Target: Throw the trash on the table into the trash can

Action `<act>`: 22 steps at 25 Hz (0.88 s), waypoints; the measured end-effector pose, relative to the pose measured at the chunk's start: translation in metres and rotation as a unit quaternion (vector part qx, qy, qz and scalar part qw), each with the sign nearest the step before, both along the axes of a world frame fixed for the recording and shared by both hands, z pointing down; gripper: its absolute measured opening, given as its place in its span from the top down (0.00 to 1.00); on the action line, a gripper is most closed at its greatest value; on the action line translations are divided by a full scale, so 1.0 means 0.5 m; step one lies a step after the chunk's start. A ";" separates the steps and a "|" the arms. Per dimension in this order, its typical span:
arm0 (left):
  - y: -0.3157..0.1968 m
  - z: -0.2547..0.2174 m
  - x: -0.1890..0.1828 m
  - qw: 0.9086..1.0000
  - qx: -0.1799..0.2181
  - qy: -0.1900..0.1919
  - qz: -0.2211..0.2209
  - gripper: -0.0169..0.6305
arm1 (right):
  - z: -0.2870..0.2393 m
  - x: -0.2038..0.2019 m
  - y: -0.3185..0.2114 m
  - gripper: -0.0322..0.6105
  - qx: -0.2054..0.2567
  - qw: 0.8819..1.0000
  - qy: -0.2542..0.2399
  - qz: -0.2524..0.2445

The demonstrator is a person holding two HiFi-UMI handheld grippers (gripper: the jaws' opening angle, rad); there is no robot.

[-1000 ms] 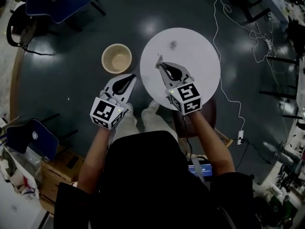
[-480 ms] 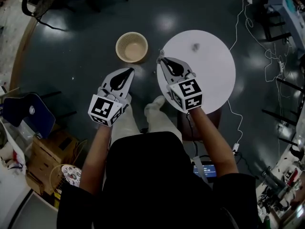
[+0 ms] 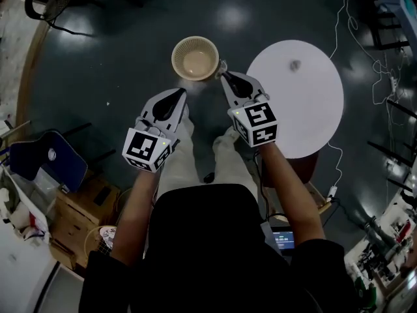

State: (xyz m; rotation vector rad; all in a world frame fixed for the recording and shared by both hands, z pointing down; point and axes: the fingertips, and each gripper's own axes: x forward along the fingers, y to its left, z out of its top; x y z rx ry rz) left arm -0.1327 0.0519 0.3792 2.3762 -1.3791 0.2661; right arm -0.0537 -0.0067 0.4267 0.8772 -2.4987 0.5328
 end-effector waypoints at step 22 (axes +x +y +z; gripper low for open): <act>-0.175 0.426 -0.165 0.990 -0.088 -0.020 0.111 0.95 | 0.594 -0.200 -0.208 0.90 -0.124 0.986 0.072 0.090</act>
